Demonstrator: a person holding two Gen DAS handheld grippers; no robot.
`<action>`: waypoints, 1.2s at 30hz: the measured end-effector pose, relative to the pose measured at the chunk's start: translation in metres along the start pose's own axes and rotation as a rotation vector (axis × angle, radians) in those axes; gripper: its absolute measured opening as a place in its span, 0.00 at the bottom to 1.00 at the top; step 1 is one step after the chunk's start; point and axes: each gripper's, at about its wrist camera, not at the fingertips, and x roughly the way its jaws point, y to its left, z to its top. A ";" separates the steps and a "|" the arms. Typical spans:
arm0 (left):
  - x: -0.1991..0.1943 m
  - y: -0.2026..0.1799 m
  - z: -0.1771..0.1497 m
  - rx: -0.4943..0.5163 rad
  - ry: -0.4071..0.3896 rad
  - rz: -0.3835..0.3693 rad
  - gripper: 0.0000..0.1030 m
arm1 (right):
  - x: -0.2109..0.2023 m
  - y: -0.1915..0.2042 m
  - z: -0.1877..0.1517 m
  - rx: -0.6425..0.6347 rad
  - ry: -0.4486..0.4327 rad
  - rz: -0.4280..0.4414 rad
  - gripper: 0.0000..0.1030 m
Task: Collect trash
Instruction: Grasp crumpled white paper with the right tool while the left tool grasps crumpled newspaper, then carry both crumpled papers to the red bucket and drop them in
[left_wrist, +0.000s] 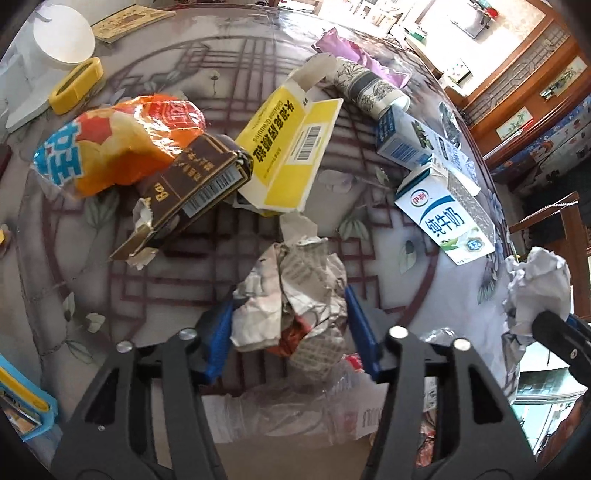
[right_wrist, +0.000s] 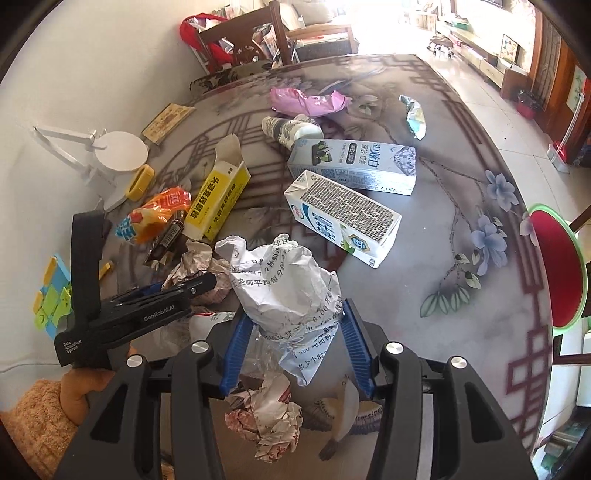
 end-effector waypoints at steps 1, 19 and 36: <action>-0.005 0.001 -0.001 -0.017 -0.011 -0.003 0.49 | -0.001 -0.001 0.000 0.001 -0.003 0.002 0.46; -0.087 -0.084 0.014 0.115 -0.276 -0.040 0.48 | -0.040 -0.036 0.011 0.012 -0.123 -0.015 0.47; -0.058 -0.138 0.017 0.140 -0.229 -0.062 0.48 | -0.049 -0.097 0.014 0.070 -0.118 -0.039 0.47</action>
